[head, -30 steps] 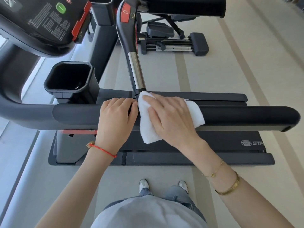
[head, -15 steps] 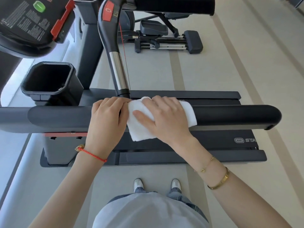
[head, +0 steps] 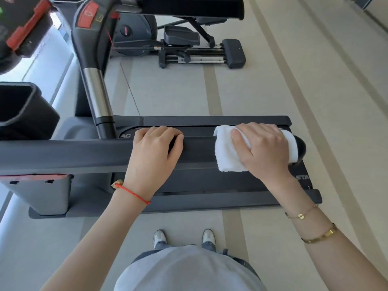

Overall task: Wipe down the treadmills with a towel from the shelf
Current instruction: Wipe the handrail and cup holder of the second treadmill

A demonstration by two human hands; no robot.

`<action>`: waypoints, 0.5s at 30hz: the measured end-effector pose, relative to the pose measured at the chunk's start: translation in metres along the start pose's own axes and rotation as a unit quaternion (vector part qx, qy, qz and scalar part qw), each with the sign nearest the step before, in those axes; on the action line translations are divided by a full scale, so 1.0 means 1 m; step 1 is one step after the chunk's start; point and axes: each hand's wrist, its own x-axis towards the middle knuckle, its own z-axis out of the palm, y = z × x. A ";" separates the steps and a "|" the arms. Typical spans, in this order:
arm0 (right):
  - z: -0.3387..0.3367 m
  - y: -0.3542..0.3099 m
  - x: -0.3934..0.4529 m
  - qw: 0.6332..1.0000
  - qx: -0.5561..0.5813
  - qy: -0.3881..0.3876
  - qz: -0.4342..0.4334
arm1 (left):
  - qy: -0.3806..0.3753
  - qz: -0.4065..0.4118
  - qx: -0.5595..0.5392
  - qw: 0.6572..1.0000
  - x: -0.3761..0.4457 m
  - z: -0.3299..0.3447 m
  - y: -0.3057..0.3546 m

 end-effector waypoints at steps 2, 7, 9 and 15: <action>-0.007 0.025 -0.005 1.000 0.003 0.002 -0.002 | -0.001 0.002 -0.002 1.000 0.004 0.010 0.018; -0.024 0.076 -0.019 0.989 0.121 -0.011 0.078 | 0.004 -0.001 0.000 1.000 0.009 0.035 0.062; -0.026 0.083 -0.026 0.972 0.199 -0.015 0.123 | 0.005 -0.006 0.006 1.000 0.011 0.044 0.076; -0.026 0.078 -0.050 0.956 0.249 0.007 0.155 | 0.028 -0.025 0.024 0.999 0.013 0.061 0.101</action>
